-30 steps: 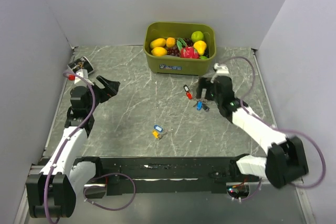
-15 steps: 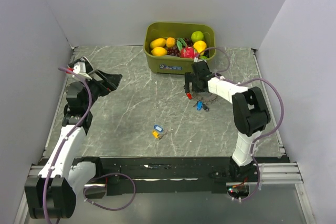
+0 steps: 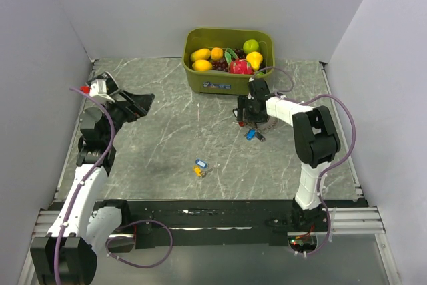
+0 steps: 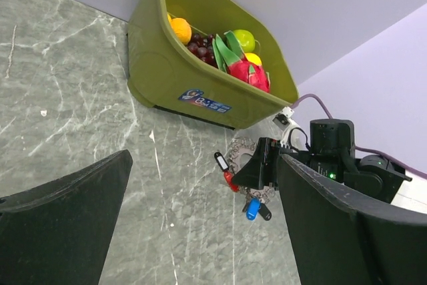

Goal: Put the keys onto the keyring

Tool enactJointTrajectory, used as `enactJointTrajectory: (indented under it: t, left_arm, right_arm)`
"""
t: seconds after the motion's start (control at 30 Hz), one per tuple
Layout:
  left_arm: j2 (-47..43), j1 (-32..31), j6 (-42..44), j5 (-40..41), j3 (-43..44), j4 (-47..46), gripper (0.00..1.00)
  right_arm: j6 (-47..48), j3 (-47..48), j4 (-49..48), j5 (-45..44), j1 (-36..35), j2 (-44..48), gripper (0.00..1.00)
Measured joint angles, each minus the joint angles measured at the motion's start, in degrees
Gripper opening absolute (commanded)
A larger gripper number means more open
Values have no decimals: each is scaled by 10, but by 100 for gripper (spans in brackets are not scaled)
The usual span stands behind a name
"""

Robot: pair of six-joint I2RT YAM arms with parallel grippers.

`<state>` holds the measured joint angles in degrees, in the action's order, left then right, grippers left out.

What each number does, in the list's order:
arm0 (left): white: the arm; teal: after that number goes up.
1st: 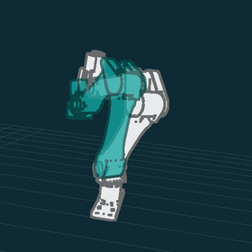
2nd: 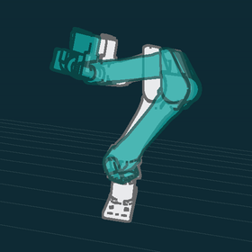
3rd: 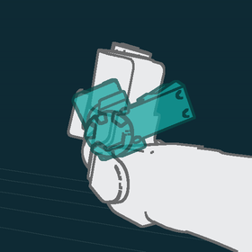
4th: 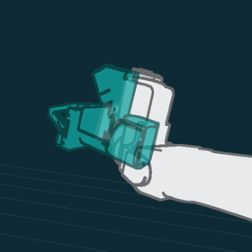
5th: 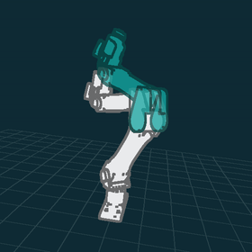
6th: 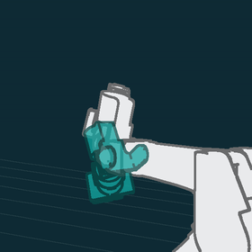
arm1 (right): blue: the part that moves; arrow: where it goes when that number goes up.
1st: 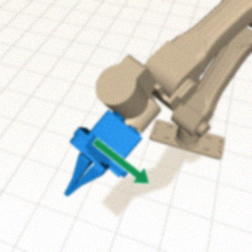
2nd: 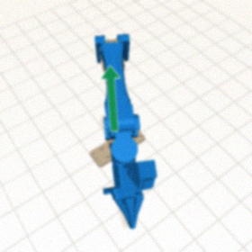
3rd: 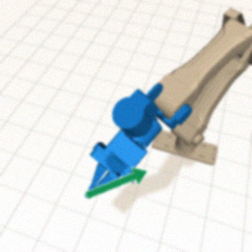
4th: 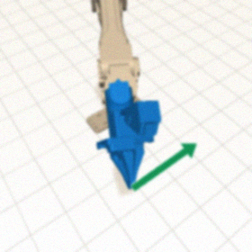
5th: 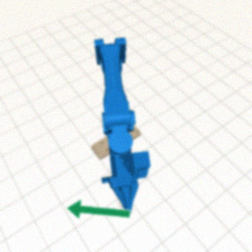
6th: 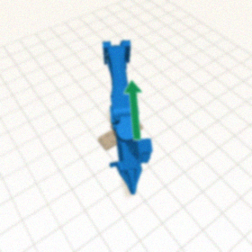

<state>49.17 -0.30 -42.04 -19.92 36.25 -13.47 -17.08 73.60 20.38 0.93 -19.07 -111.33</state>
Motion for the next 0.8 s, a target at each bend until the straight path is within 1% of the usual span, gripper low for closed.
enactJointTrajectory:
  t: [0.1, 0.27, 0.43, 0.57, 0.7, 0.8]
  left_arm:
    - [0, 0, 0, -8, 0, 0, 96]
    - [2, 0, 0, -43, 0, -4, 96]
    - [28, 0, 4, -93, 12, -7, 96]
    - [41, -18, 14, -102, 16, 6, 96]
    - [41, -51, 31, -97, 16, 33, 96]
    - [42, -80, 39, -85, 16, 53, 96]
  right_arm:
    - [0, -7, -9, 23, 5, 2, 77]
    - [-2, -59, -46, 64, -8, 36, 77]
    - [-12, -104, -54, 97, -80, 70, 78]
    - [-31, -136, -67, 124, -146, 93, 80]
    - [-46, -196, -63, 134, -164, 167, 84]
    - [-49, -207, -49, 120, -160, 235, 86]
